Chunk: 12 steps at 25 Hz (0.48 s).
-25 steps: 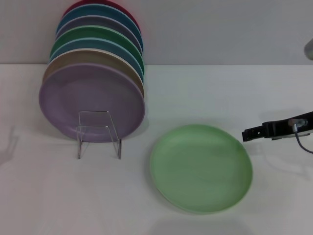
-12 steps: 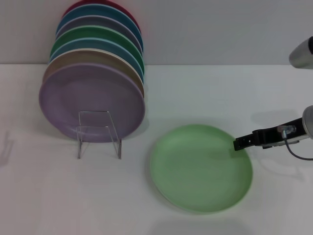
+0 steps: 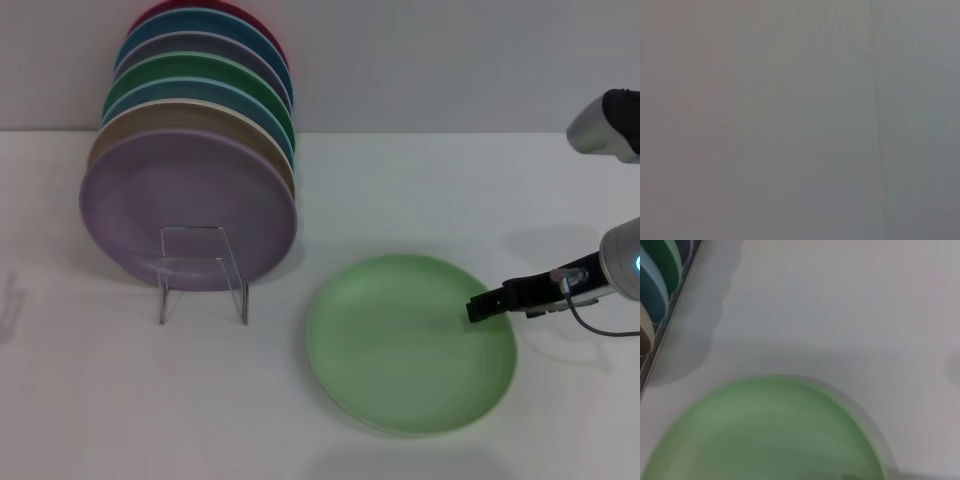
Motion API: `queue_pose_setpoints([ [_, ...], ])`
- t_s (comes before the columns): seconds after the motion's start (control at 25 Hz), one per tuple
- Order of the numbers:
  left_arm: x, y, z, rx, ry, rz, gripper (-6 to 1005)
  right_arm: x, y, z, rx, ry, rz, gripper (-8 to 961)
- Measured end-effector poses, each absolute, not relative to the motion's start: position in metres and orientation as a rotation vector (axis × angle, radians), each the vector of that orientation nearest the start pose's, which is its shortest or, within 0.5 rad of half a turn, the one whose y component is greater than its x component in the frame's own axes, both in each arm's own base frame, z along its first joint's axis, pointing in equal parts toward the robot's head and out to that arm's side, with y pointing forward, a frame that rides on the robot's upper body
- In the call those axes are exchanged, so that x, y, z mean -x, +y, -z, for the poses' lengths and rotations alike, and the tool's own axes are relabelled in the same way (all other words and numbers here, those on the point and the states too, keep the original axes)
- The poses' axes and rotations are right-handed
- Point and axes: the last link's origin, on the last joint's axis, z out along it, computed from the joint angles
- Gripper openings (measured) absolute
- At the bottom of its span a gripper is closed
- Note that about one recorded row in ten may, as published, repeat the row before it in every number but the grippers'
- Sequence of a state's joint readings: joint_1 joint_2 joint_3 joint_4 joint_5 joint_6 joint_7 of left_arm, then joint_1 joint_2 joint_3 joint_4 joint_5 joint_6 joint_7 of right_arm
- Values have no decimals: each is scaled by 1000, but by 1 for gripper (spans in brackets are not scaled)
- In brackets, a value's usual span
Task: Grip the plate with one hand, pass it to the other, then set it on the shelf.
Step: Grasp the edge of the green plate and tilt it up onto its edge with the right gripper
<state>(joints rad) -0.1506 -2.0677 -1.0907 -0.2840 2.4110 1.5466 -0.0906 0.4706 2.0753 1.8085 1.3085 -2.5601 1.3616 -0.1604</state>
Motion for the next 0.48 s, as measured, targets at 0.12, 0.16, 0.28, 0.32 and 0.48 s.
queue_pose_setpoints([
  [0.12, 351, 244, -44, 1242, -353, 812, 763, -231, 357, -7, 2119, 1535, 186, 822],
  [0.16, 351, 244, -44, 1241, -352, 812, 762, -233, 357, -7, 2113, 1532, 193, 822],
  [0.28, 350, 244, -44, 1241, -352, 814, 761, -236, 359, -4, 2104, 1531, 210, 822],
  [0.32, 350, 244, -44, 1241, -351, 814, 761, -237, 360, -4, 2103, 1530, 213, 822],
  [0.48, 350, 244, -44, 1240, -349, 816, 759, -239, 362, 0, 2100, 1525, 228, 823],
])
